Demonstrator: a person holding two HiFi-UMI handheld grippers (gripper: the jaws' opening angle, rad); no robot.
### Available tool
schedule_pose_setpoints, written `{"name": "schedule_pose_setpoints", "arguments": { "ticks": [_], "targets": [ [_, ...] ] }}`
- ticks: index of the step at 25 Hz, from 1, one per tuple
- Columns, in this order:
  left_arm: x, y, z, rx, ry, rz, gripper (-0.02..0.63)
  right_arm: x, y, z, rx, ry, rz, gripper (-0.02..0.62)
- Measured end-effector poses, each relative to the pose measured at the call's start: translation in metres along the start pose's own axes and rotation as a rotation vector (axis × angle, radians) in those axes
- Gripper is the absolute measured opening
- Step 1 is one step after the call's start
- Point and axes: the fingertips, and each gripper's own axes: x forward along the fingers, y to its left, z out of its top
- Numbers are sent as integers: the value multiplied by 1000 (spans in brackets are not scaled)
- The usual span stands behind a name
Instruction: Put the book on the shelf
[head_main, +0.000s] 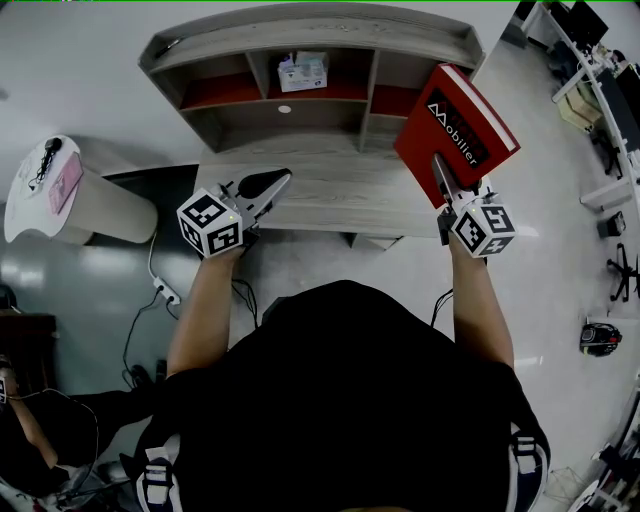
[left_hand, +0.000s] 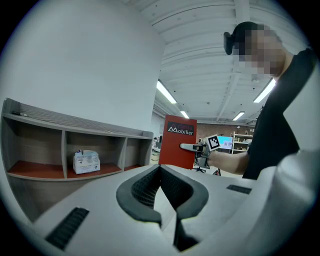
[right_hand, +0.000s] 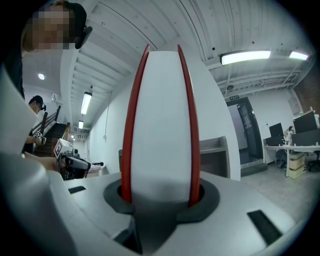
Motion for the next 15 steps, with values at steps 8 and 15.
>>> {"name": "schedule_pose_setpoints", "arguments": {
  "ticks": [8,15],
  "targets": [
    [3,-8,1,6,-9,0,20,-3,-2,5,-16,-15,-4,170],
    [4,-7,-2,1,-5,-5,20,-3,-2,2,-15,-8,-10,170]
  ]
}}
